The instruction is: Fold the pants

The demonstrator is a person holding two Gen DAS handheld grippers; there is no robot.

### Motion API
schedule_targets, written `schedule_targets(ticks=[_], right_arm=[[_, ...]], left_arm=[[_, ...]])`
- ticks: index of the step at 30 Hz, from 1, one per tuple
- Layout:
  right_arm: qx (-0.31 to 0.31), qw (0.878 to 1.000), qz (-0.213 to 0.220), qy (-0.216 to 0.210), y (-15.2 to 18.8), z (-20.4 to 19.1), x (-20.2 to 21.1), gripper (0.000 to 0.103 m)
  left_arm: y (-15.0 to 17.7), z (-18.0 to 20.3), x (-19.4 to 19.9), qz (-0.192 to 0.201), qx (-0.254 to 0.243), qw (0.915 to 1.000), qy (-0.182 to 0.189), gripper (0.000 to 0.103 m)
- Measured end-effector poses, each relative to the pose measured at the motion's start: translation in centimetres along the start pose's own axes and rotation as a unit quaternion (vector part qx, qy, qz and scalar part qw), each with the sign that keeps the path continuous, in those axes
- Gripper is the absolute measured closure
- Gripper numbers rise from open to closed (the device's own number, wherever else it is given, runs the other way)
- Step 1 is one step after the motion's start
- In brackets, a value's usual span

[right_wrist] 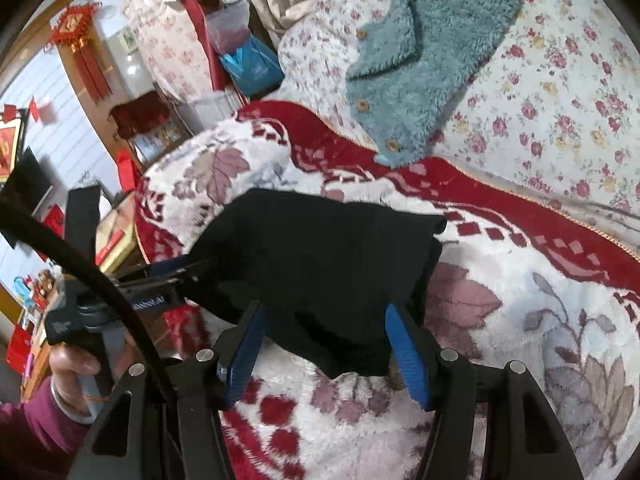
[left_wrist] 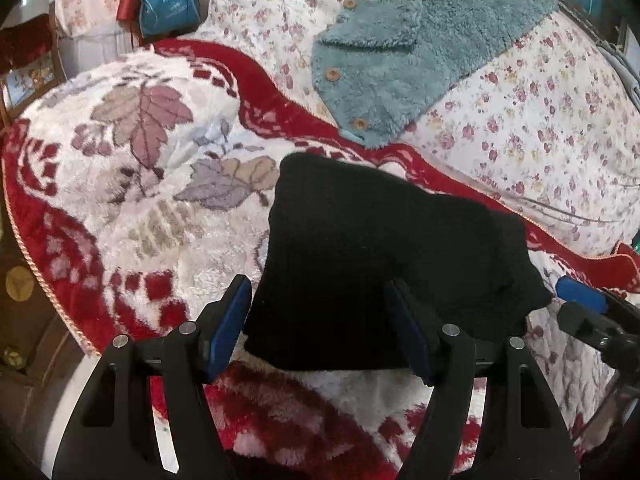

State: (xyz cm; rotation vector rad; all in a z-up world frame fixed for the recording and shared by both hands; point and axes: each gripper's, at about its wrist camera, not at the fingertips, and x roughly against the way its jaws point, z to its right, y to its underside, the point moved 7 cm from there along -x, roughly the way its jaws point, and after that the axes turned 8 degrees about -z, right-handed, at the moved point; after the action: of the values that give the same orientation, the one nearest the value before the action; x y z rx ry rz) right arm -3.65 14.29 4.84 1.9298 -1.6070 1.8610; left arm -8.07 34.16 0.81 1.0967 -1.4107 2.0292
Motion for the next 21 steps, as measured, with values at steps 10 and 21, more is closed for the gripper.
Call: schedule_targets(ticks=[10, 21], right_arm=[[0.019, 0.999, 0.039, 0.011, 0.6, -2.1, 3.3, 0.043], [0.002, 0.998, 0.069, 0.005, 2.0, -2.3, 6.2, 0.043]], left_arm=[[0.3, 3.1, 5.0, 0.073, -0.040, 0.9958, -0.039, 0.033], [1.7, 5.2, 7.4, 0.082, -0.034, 0.9954, -0.035, 0.033]])
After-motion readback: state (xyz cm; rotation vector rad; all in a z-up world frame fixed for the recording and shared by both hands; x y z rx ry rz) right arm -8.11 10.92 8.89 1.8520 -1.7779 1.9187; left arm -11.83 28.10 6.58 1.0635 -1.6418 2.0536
